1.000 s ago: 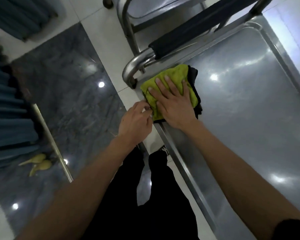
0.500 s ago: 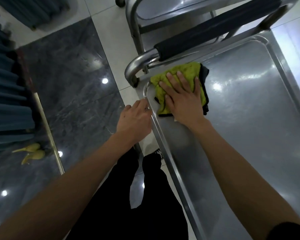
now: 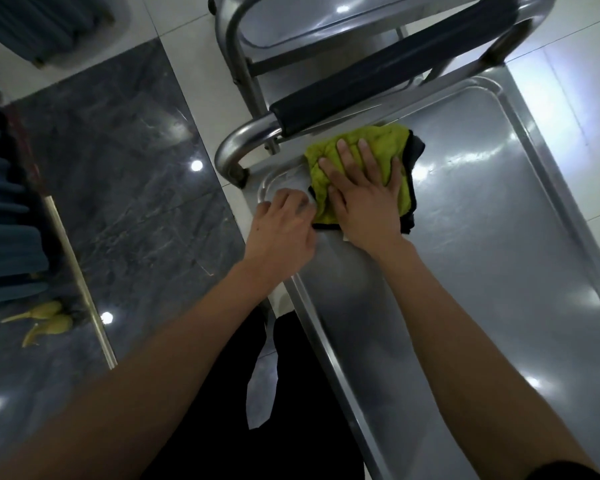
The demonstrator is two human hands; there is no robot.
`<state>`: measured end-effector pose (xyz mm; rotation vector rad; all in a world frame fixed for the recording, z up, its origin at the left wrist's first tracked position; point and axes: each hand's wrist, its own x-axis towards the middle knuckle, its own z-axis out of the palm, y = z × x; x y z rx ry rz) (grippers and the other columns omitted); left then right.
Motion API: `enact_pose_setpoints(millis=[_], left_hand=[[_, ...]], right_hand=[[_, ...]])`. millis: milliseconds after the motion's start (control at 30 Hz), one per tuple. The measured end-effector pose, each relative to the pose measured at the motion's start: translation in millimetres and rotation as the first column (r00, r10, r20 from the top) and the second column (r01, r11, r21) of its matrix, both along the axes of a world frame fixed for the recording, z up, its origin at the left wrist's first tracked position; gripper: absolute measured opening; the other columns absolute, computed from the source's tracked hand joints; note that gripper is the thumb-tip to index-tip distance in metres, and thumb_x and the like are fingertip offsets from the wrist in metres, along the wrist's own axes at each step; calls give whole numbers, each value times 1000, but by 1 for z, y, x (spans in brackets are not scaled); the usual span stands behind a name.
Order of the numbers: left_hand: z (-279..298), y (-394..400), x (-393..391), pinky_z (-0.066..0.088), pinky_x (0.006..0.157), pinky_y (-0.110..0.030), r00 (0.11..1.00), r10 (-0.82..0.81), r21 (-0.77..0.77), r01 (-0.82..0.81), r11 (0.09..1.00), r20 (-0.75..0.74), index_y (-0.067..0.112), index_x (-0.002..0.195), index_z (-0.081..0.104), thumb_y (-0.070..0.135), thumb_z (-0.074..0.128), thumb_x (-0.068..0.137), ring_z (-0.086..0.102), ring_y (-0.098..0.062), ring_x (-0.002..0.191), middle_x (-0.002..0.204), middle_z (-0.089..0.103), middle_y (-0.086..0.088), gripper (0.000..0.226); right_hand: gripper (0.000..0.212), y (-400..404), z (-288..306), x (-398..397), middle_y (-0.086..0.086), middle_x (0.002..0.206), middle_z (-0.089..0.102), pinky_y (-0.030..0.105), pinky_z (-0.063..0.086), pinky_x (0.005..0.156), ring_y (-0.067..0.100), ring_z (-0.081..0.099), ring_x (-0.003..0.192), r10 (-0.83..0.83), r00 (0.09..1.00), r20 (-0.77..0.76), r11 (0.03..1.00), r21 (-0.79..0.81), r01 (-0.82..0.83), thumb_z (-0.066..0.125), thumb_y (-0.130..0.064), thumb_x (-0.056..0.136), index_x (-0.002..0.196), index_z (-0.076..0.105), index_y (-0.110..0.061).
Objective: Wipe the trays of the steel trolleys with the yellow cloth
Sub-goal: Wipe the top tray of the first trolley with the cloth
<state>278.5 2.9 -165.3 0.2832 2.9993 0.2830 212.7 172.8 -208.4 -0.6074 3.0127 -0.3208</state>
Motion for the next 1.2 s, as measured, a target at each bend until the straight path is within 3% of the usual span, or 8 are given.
enact_pose_setpoints(millis=[133, 300, 567, 700, 1000, 1200], left_hand=[[-6, 5, 2, 48, 78, -45, 999, 38, -96, -38, 995, -7, 16, 110, 61, 42, 48, 94, 48, -30, 111, 122, 53, -10, 33], [-3, 25, -1, 51, 86, -51, 994, 62, -178, -44, 983, 93, 12, 118, 51, 70, 56, 85, 46, -37, 113, 125, 43, -17, 67], [1, 34, -13, 53, 87, -53, 991, 82, -172, -63, 983, 107, 11, 116, 50, 74, 58, 80, 42, -36, 115, 124, 39, -14, 73], [-1, 37, -17, 55, 80, -54, 994, 75, -165, -62, 984, 75, 9, 113, 50, 72, 62, 78, 43, -37, 111, 121, 40, -15, 73], [-3, 34, -18, 55, 77, -57, 996, 35, -206, -18, 978, 81, 5, 110, 45, 71, 57, 80, 38, -43, 107, 119, 40, -22, 74], [6, 33, -23, 53, 84, -59, 972, 12, -199, 36, 979, 236, 7, 120, 48, 72, 51, 85, 38, -45, 122, 131, 36, -19, 74]], right_hand=[[47, 9, -5, -7, -8, 164, 26, 63, 6, 118, 22, 14, 154, 32, 998, -49, 999, -25, -33, 28, -50, 105, 150, 37, -42], [46, 35, -7, -30, -9, 163, 27, 66, 4, 118, 20, 17, 153, 55, 996, -67, 998, -25, -57, 29, -51, 104, 149, 38, -44], [52, 132, 8, -107, -8, 166, 16, 68, -2, 117, 22, 6, 154, -163, 986, 39, 987, 16, 162, 20, -53, 103, 154, 24, -44], [57, 170, 10, -131, -5, 167, 15, 68, 3, 117, 23, 5, 154, -272, 962, 20, 960, 67, 271, 19, -58, 101, 155, 24, -40], [53, 114, 8, -49, -3, 165, 23, 64, 7, 117, 25, 16, 153, -393, 919, 28, 919, 39, 391, 28, -56, 103, 152, 35, -37], [43, 77, 11, 27, -4, 161, 32, 59, 13, 116, 25, 24, 150, -460, 886, 53, 888, 2, 461, 40, -48, 103, 142, 51, -33]])
